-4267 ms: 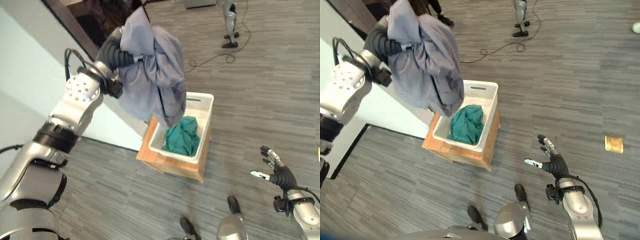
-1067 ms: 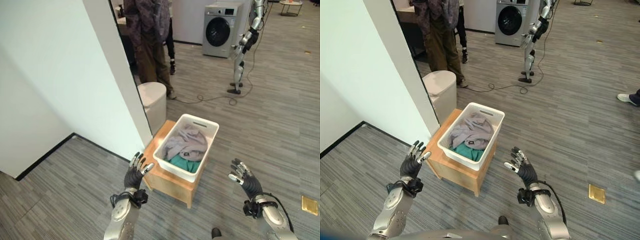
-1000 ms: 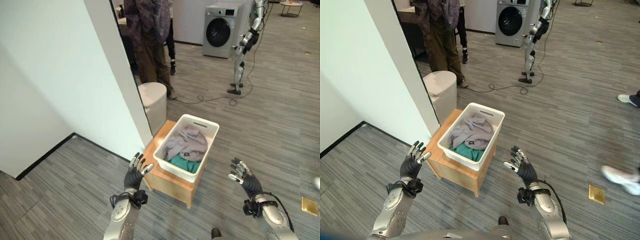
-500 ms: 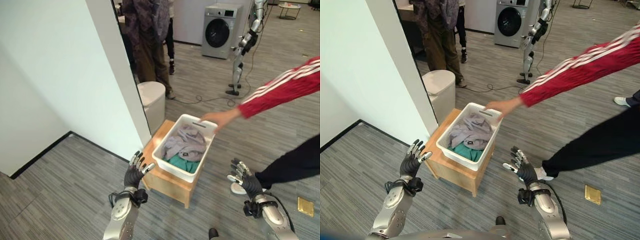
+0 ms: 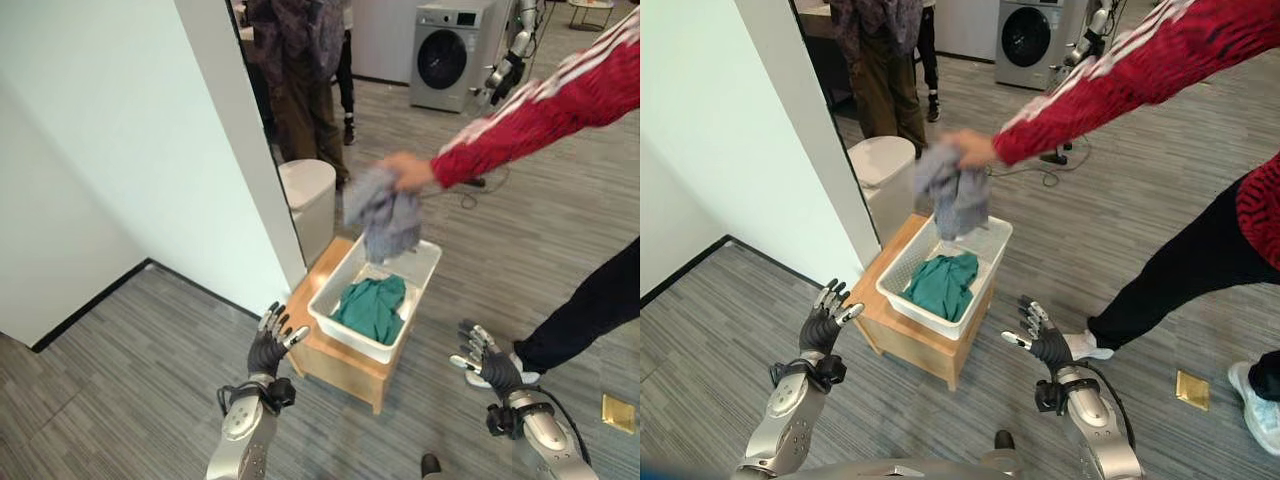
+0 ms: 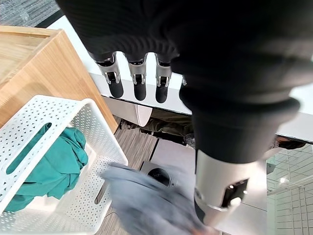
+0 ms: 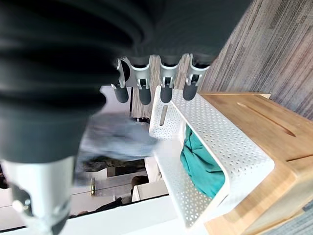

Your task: Pick up bed clothes into laundry basket.

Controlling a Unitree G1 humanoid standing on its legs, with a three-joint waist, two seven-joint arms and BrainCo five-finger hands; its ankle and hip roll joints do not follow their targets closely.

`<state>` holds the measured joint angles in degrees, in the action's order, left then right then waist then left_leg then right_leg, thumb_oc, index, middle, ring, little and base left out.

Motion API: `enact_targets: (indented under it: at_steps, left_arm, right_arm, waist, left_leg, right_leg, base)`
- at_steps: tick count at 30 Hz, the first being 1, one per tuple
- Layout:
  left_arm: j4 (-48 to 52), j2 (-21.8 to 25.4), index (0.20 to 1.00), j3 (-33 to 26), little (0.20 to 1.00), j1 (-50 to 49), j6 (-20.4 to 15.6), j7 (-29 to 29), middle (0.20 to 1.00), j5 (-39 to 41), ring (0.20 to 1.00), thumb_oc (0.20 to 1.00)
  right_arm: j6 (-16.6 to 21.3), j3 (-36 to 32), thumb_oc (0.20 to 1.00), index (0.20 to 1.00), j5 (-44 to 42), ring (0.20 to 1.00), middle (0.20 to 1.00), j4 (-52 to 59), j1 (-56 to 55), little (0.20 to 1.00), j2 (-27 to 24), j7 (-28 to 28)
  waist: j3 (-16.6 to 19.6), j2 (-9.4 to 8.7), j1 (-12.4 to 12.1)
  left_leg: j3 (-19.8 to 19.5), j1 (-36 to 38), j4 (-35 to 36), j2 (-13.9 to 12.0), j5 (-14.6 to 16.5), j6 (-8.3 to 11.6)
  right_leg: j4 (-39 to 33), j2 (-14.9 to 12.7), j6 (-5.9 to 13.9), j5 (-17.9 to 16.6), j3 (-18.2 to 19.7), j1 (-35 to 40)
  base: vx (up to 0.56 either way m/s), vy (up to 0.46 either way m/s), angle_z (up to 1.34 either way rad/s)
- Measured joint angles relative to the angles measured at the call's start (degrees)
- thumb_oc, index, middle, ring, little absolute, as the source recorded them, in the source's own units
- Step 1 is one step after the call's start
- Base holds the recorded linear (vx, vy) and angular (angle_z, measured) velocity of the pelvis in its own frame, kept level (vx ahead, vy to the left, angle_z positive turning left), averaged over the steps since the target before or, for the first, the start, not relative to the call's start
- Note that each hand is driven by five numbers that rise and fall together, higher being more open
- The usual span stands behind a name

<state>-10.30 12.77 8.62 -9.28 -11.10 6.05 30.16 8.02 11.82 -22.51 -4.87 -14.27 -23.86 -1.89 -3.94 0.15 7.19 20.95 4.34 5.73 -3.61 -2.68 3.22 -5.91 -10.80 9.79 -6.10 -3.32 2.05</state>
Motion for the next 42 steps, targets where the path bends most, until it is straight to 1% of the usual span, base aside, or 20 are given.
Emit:
enact_targets:
  at_steps: [14, 17, 18, 19, 20, 21, 22, 24, 26, 27, 28, 29, 30, 32, 35, 37, 38, 39, 40, 42]
  left_arm:
    - [0.19, -0.02, 1.0, -0.17, 1.0, 0.67, -0.19, 0.44, 1.0, 0.06, 1.0, 1.0]
    - [0.9, -0.2, 1.0, -0.26, 1.0, 1.82, -0.59, 0.46, 1.0, 0.16, 1.0, 1.0]
    - [0.37, -0.66, 1.0, 0.01, 1.0, 3.11, -0.99, 0.37, 1.0, 0.4, 1.0, 1.0]
    - [-0.63, -1.32, 1.0, 0.03, 1.0, 4.14, -1.19, 0.14, 1.0, 0.75, 1.0, 1.0]
    - [-0.38, -0.99, 1.0, 0.08, 1.0, 5.27, -1.57, 0.0, 1.0, 0.96, 1.0, 1.0]
    - [-0.66, -0.2, 1.0, -0.85, 1.0, 6.27, -2.74, -0.3, 1.0, 1.16, 1.0, 1.0]
    - [-0.44, -0.51, 1.0, -1.3, 1.0, 6.64, -2.71, -0.15, 1.0, 1.28, 1.0, 1.0]
    - [0.86, -0.29, 1.0, -2.85, 1.0, 3.23, -2.89, -0.3, 1.0, 1.28, 1.0, 1.0]
    - [1.13, -1.28, 1.0, -4.54, 1.0, 0.56, -2.89, -0.23, 1.0, 1.85, 1.0, 1.0]
    - [1.11, -0.38, 1.0, -4.57, 1.0, -0.16, -2.94, -0.29, 1.0, 3.45, 1.0, 1.0]
    - [0.08, -0.06, 1.0, -4.57, 1.0, -0.54, -2.53, -0.2, 1.0, 3.68, 1.0, 1.0]
    - [-0.25, 0.69, 1.0, -4.26, 1.0, -1.01, -2.5, -0.39, 1.0, 3.65, 1.0, 1.0]
    - [-0.49, 1.08, 1.0, -3.66, 1.0, -1.2, -2.34, -0.83, 1.0, 3.64, 1.0, 1.0]
    - [-1.03, 0.98, 1.0, -3.75, 1.0, -1.46, -2.34, -2.75, 1.0, 3.53, 1.0, 1.0]
    - [-0.89, 0.83, 1.0, -3.4, 1.0, 1.41, -2.08, -3.87, 1.0, 3.49, 1.0, 1.0]
    - [-0.19, 0.3, 1.0, -1.78, 1.0, 4.22, -2.07, -4.03, 1.0, 3.43, 1.0, 1.0]
    - [0.89, 0.13, 1.0, -2.29, 1.0, 5.8, -2.21, -3.89, 1.0, 3.38, 1.0, 1.0]
    - [0.36, 0.3, 1.0, -2.07, 1.0, 7.43, -1.99, -3.51, 1.0, 3.41, 1.0, 1.0]
    - [0.55, 0.1, 1.0, -0.94, 1.0, 9.18, -1.95, -3.14, 1.0, 3.36, 1.0, 1.0]
    - [0.83, 1.19, 1.0, 0.18, 1.0, 11.06, -2.6, -2.93, 1.0, 3.3, 1.0, 1.0]
  right_arm:
    - [0.16, 0.06, 1.0, 1.0, -0.11, 1.0, 1.0, 0.02, 1.1, 1.0, -0.01, -0.06]
    - [0.23, 0.11, 1.0, 1.0, -0.59, 1.0, 1.0, 0.1, 3.18, 1.0, -0.69, -0.63]
    - [0.4, 0.37, 1.0, 1.0, -1.11, 1.0, 1.0, 0.12, 3.5, 1.0, -1.13, -1.25]
    - [0.37, 1.37, 1.0, 1.0, -2.0, 1.0, 1.0, -0.02, 3.11, 1.0, -1.52, -1.26]
    - [0.35, 2.53, 1.0, 1.0, -2.53, 1.0, 1.0, 0.21, 3.45, 1.0, -2.14, -1.92]
    - [0.72, 4.0, 1.0, 1.0, -2.86, 1.0, 1.0, 0.45, 4.97, 1.0, -2.86, -3.23]
    - [0.88, 4.19, 1.0, 1.0, -2.92, 1.0, 1.0, 0.51, 5.26, 1.0, -3.62, -3.82]
    - [0.63, 4.98, 1.0, 1.0, -3.39, 1.0, 1.0, 0.46, 7.86, 1.0, -4.55, -5.01]
    - [0.81, 4.91, 1.0, 1.0, -3.76, 1.0, 1.0, 0.96, 8.5, 1.0, -5.46, -5.38]
    - [0.66, 4.28, 1.0, 1.0, -5.05, 1.0, 1.0, 1.26, 8.56, 1.0, -5.35, -6.1]
    - [0.49, 4.45, 1.0, 1.0, -5.06, 1.0, 1.0, 1.08, 9.36, 1.0, -4.98, -6.61]
    - [0.59, 4.98, 1.0, 1.0, -5.14, 1.0, 1.0, 1.44, 10.32, 1.0, -4.91, -6.83]
    - [0.82, 4.75, 1.0, 1.0, -5.15, 1.0, 1.0, 2.48, 10.24, 1.0, -5.0, -7.05]
    - [0.9, 4.47, 1.0, 1.0, -5.63, 1.0, 1.0, 3.99, 9.54, 1.0, -5.28, -7.13]
    - [0.78, 1.52, 1.0, 1.0, -7.41, 1.0, 1.0, 7.32, 4.92, 1.0, -4.99, -7.01]
    - [0.7, -1.16, 1.0, 1.0, -7.74, 1.0, 1.0, 7.5, 2.81, 1.0, -5.18, -6.82]
    - [0.58, -1.78, 1.0, 1.0, -7.7, 1.0, 1.0, 6.76, 4.0, 1.0, -4.23, -7.0]
    - [0.63, -1.95, 1.0, 1.0, -7.76, 1.0, 1.0, 6.42, 4.58, 1.0, -3.22, -6.7]
    - [0.84, -1.97, 1.0, 1.0, -7.74, 1.0, 1.0, 6.55, 4.5, 1.0, -3.89, -6.26]
    - [0.6, -0.09, 1.0, 1.0, -7.61, 1.0, 1.0, 5.42, 5.15, 1.0, -4.28, -6.17]
  waist:
    - [-0.87, 0.09, -0.17]
    - [-2.69, 0.31, -0.47]
    - [-3.41, 0.63, -0.38]
    - [-3.7, 1.64, 0.58]
    - [-3.96, 1.22, 0.73]
    - [-4.74, 0.16, -1.9]
    - [-5.19, 0.48, -1.94]
    - [-6.65, 1.36, -4.88]
    - [-6.89, 2.7, -6.35]
    - [-8.43, 0.84, -6.86]
    - [-8.76, -0.45, -7.59]
    - [-9.15, -2.01, -8.24]
    - [-9.48, -2.97, -7.33]
    - [-9.87, -4.58, -5.51]
    - [-9.31, -2.84, -1.49]
    - [-8.83, 0.47, 0.51]
    - [-9.67, 2.32, -1.27]
    - [-10.62, 2.4, -1.4]
    - [-10.83, 3.11, 0.87]
    - [-11.1, 2.43, 2.44]
  left_leg:
    - [0.38, -0.27, 0.0, 0.13, -0.03, -0.09]
    - [-0.6, -0.67, -0.01, 0.29, -0.32, -0.63]
    - [-4.22, -1.69, -0.39, 0.38, -1.24, -1.41]
    - [-9.03, -4.1, -1.63, -0.66, -1.98, -1.27]
    - [-11.81, -5.36, -1.86, -0.88, -2.25, -1.26]
    - [-16.61, -7.56, -2.23, -0.52, -4.86, -0.02]
    - [-20.32, -8.65, -1.67, -1.23, -5.65, 0.76]
    - [-22.07, -9.5, -0.11, -2.59, -3.15, -1.82]
    - [-25.47, -11.97, -0.58, -3.56, -1.83, -1.79]
    - [-26.53, -14.8, -3.33, -3.42, 1.9, -0.31]
    - [-25.9, -15.54, -6.67, -2.71, 0.26, -0.16]
    - [-21.71, -15.86, -13.99, -2.81, 1.4, -0.77]
    - [-16.36, -16.23, -22.14, -3.64, 2.14, 0.36]
    - [-6.7, -12.49, -30.37, -5.42, 4.99, 1.32]
    - [5.95, -4.64, -30.05, -7.45, 8.1, 4.04]
    - [4.05, 0.38, -15.93, -5.02, 8.69, 4.12]
    - [2.51, 1.63, -10.52, -4.34, 9.27, 2.93]
    - [0.73, -0.13, -11.43, -3.92, 9.36, 2.68]
    - [-2.38, -3.17, -12.17, -2.51, 8.8, 1.09]
    - [-5.5, -3.43, -11.81, 0.29, 9.33, -1.61]
  right_leg:
    - [0.52, 0.01, 0.01, -0.3, 0.72, -0.47]
    - [10.23, -0.37, 0.35, 3.89, 1.76, -4.94]
    - [16.61, 1.5, 0.18, 7.43, 8.28, -6.77]
    - [18.65, 6.12, -0.5, 11.71, 20.03, -6.66]
    - [18.39, 7.75, -1.0, 12.45, 23.56, -5.8]
    - [17.65, 10.95, -3.86, 14.75, 25.92, -5.65]
    - [17.05, 11.43, -4.89, 14.64, 24.13, -5.34]
    - [16.67, 12.75, -5.14, 13.84, 18.35, -3.66]
    - [16.54, 15.03, -7.46, 14.74, 15.32, -2.88]
    - [14.2, 13.97, -9.52, 12.95, 10.56, -2.07]
    - [13.4, 13.11, -10.11, 11.98, 8.07, -1.54]
    - [13.97, 11.67, -11.52, 11.49, 6.16, -1.37]
    - [12.81, 10.87, -11.42, 11.16, 4.26, -0.15]
    - [10.91, 8.85, -12.1, 10.38, -1.38, 0.6]
    - [9.29, 6.78, -11.25, 8.76, -10.73, -0.72]
    - [9.89, 7.05, -10.23, 8.65, -14.99, -2.77]
    - [12.56, 6.97, -9.79, 8.03, -15.0, -5.31]
    - [16.27, 5.4, -9.73, 8.18, -15.05, -6.9]
    - [23.8, 2.35, -8.52, 9.09, -12.67, -10.75]
    - [31.45, 2.35, -3.5, 11.92, 3.9, -15.52]
  base:
    - [-0.02, 0.003, -0.02]
    - [-0.06, -0.069, 0.24]
    - [-0.09, -0.175, 1.22]
    - [-0.11, -0.23, 1.84]
    - [-0.15, -0.282, 2.18]
    - [-0.13, -0.311, 2.08]
    - [-0.13, -0.359, 1.99]
    - [-0.09, -0.374, 1.44]
    - [-0.28, -0.285, 1.78]
    - [-0.36, -0.189, 2.56]
    - [-0.36, -0.167, 2.2]
    - [-0.17, -0.073, 1.16]
    - [-0.24, -0.081, 0.99]
    - [-0.19, -0.037, 1.25]
    - [-0.01, 0.088, 1.77]
    - [-0.21, 0.158, 1.38]
    - [-0.35, 0.201, 0.59]
    - [-0.23, 0.071, 1.0]
    - [-0.09, 0.053, 1.32]
    - [-0.02, 0.005, 1.25]
